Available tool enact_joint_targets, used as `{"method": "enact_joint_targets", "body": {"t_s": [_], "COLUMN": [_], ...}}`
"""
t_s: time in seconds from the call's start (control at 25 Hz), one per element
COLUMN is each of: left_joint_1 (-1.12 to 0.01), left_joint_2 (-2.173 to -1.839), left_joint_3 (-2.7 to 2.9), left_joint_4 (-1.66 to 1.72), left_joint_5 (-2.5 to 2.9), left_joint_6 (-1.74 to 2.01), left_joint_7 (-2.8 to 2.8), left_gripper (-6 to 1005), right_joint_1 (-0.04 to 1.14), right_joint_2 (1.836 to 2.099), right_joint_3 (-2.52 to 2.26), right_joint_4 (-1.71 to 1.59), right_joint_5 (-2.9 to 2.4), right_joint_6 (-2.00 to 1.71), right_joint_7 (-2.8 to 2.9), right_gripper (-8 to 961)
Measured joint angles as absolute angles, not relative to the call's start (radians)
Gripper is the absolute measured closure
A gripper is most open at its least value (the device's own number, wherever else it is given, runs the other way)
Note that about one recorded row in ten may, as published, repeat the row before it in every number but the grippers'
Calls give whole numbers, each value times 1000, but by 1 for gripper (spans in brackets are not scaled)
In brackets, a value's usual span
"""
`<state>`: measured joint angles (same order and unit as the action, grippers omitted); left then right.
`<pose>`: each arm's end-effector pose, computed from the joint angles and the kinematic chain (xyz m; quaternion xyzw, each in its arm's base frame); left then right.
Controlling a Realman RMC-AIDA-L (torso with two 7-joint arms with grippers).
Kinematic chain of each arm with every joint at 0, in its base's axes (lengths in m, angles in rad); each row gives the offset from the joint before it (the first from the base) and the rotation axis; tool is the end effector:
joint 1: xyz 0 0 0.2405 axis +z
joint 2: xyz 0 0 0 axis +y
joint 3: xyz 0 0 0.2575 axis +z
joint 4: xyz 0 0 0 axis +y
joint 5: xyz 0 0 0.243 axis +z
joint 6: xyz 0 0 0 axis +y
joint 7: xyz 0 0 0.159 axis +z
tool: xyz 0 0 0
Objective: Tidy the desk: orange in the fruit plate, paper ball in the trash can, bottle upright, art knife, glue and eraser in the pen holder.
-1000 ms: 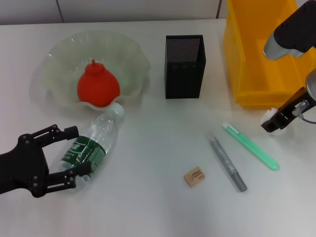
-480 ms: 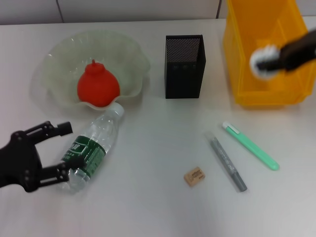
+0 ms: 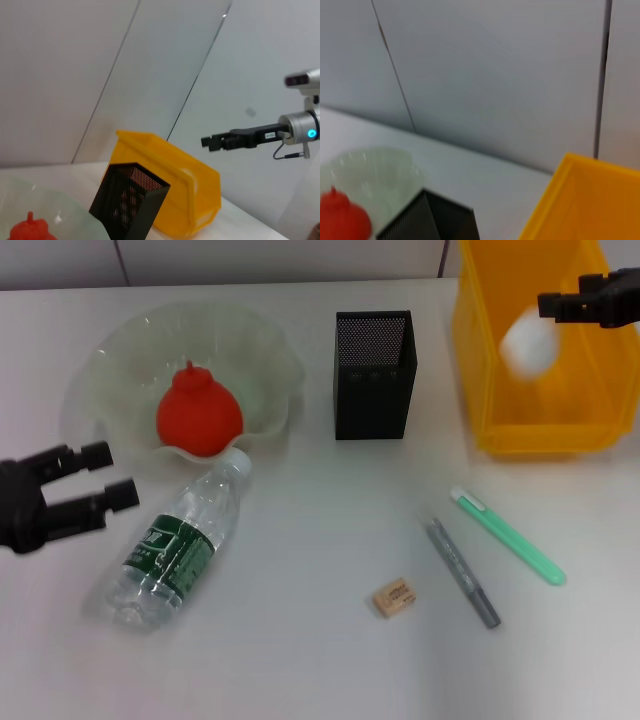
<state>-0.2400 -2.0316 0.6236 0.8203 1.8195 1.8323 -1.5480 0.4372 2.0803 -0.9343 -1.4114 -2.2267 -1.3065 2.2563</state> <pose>-0.3274 0.2778 0.0632 -0.8832 -0.3032 -0.3282 0.1424 0.2179 0.4178 0.1005 -0.8739 0.3377 0.1184 0.3291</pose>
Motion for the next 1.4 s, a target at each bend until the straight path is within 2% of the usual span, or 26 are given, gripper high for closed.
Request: {"method": "enact_joint_targets", "body": {"t_s": [0.32, 0.68, 0.8, 0.96, 1.4], "left_joint_1": [-344, -499, -557, -584, -612], "left_joint_2": [-2039, -2053, -2067, -2070, -2074], "left_joint_3": [639, 751, 827, 957, 1118], "left_joint_4": [1090, 1327, 1348, 1350, 1235], "left_joint_5": [1951, 2157, 2287, 2366, 2506], "left_joint_6": [1877, 1889, 1860, 1788, 1598], "left_joint_7": [-2031, -2394, -2466, -2537, -2646], "left_gripper": [167, 168, 168, 168, 168], "right_joint_1": [375, 314, 302, 291, 311], "right_joint_2": [2079, 2077, 2062, 2040, 2049], "right_joint_3": [-799, -675, -671, -671, -676], "right_joint_4": [-1211, -972, -878, -733, -589], "right_joint_5": [-1892, -1719, -1727, -1778, -1867], "right_joint_6": [-1331, -1595, -1693, -1804, -1727], "right_joint_7": [1961, 1550, 1426, 1265, 1142], "right_gripper": [158, 133, 133, 133, 133]}}
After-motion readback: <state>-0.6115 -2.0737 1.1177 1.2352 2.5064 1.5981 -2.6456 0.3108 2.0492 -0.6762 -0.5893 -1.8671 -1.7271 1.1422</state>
